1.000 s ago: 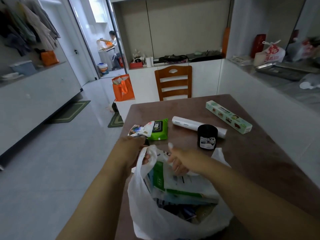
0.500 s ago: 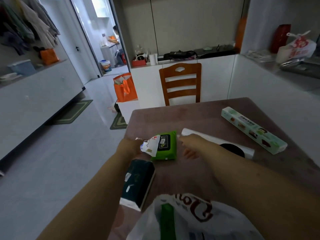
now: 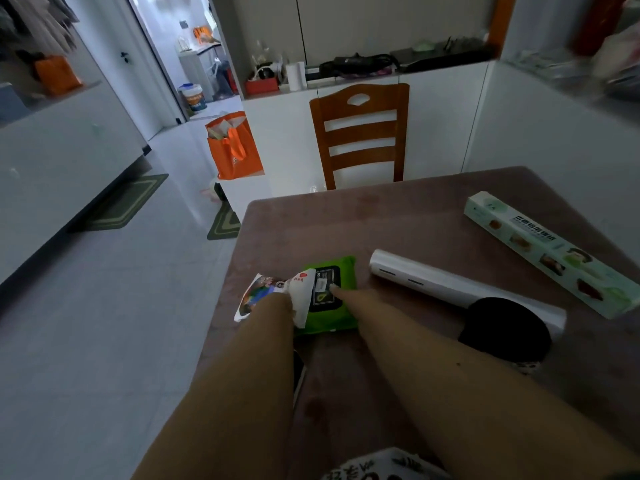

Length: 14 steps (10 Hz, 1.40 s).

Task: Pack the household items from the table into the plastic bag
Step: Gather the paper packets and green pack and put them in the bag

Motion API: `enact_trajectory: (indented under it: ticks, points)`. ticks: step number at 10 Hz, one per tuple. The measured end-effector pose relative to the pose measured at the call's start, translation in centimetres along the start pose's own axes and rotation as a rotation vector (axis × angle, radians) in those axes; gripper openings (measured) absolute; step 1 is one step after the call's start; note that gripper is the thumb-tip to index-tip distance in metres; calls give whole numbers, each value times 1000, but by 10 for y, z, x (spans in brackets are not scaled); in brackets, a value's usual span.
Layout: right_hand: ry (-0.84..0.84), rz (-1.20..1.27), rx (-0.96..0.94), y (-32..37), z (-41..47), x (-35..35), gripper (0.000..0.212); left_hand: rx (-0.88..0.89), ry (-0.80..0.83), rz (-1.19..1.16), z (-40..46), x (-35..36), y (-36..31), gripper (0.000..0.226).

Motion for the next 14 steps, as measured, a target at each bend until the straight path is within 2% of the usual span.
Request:
enact_trajectory:
  ticks: [1, 2, 3, 4, 5, 6, 7, 8, 9, 10, 11, 12, 13, 14]
  points:
    - [54, 33, 16, 11, -18, 2, 67, -9, 23, -163, -6, 6, 2, 52]
    - [119, 92, 34, 13, -31, 4, 53, 20, 73, -191, -13, 8, 0, 52]
    - [155, 120, 72, 9, -39, 1, 44, 88, 115, -233, -14, 5, -10, 46]
    - [132, 140, 112, 7, -51, -18, 46, 103, 150, -289, -39, 0, -20, 27]
    - [127, 122, 101, 9, -65, -38, 44, 187, 298, -325, -87, -5, -32, 25]
    - [131, 151, 79, 9, -89, -56, 36, 357, 469, -279, -132, -10, -38, 30]
    - [234, 225, 27, 6, -119, -70, 18, 432, 550, -169, -163, -9, -26, 32]
    - [368, 323, -6, 3, -149, -85, 36, 459, 584, -91, -193, -7, -7, 25]
    - [473, 354, -67, 8, -182, -98, 66, 534, 604, -30, -225, -11, 1, 23]
    - [503, 188, -153, 15, -220, -101, 54, 630, 644, 72, -257, -19, 0, 28]
    - [479, 176, -203, 11, -251, -106, 47, 650, 671, 55, -291, -25, -5, 21]
    - [471, 234, -222, 2, -279, -119, 37, 603, 633, 58, -324, -34, -8, 27]
    - [465, 298, -261, -15, -309, -139, 19, 682, 492, 290, -363, -51, -5, 31]
    - [411, 305, -273, -48, -336, -157, 25, 802, 345, 875, -402, -71, 19, 24]
Point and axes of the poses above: each hand's wrist, its own z-axis towards the middle knuckle, its own x-axis out of the palm, y = z × x, the point moved 3 cm from there along z, towards the middle knuckle, and after that the axes turned 4 degrees about x, right-handed, at the moved point
